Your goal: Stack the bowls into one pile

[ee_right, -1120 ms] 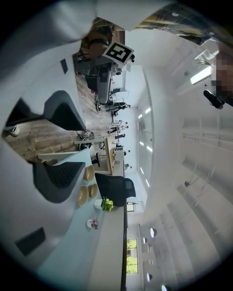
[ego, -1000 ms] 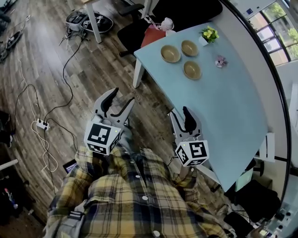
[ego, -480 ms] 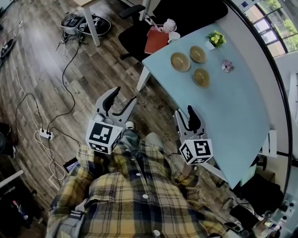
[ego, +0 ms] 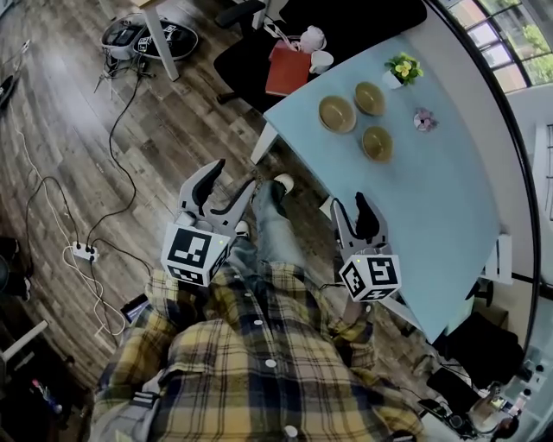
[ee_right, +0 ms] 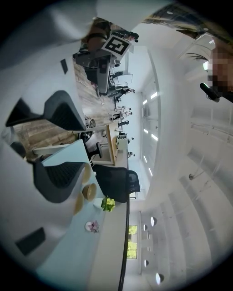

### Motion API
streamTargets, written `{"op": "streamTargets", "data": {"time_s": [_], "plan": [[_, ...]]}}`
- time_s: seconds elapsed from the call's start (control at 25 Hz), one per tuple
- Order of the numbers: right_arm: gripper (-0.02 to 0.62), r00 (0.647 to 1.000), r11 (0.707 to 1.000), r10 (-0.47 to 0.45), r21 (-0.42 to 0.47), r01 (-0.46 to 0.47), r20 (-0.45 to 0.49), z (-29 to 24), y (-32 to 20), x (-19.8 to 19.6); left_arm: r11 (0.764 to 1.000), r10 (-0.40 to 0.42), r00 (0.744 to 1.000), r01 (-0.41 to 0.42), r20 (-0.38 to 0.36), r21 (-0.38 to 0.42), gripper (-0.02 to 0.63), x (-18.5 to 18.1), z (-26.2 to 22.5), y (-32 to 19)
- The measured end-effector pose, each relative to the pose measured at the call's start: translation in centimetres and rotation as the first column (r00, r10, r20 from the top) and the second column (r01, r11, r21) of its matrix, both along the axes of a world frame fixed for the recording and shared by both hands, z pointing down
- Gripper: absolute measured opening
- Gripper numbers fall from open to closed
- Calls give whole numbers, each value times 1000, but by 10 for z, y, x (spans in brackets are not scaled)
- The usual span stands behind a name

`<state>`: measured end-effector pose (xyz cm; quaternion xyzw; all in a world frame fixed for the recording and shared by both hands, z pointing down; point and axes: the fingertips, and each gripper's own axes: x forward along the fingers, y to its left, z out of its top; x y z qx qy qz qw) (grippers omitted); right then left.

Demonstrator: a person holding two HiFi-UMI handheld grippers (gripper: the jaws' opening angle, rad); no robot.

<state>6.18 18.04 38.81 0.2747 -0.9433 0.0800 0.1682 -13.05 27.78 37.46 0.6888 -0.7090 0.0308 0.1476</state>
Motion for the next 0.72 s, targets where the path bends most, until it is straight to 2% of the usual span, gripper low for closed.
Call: {"op": "streamTargets", "data": {"time_s": [0.32,0.48,0.72], "plan": [[198,1000,1000,0,6,0,6,-1,-55,-21,1000,-16,1000,16,-3,-10,242,-19,4,-40],[198,999,1000,25,8,-25,21,0,-87,-31,1000,17,1000,-17,8,-12,242,-26,4,-74],[198,995,995,100,-10,-100,25,4,-140,-23,995,103,994,-103,29,-18,242,-26,-1,-143]]}}
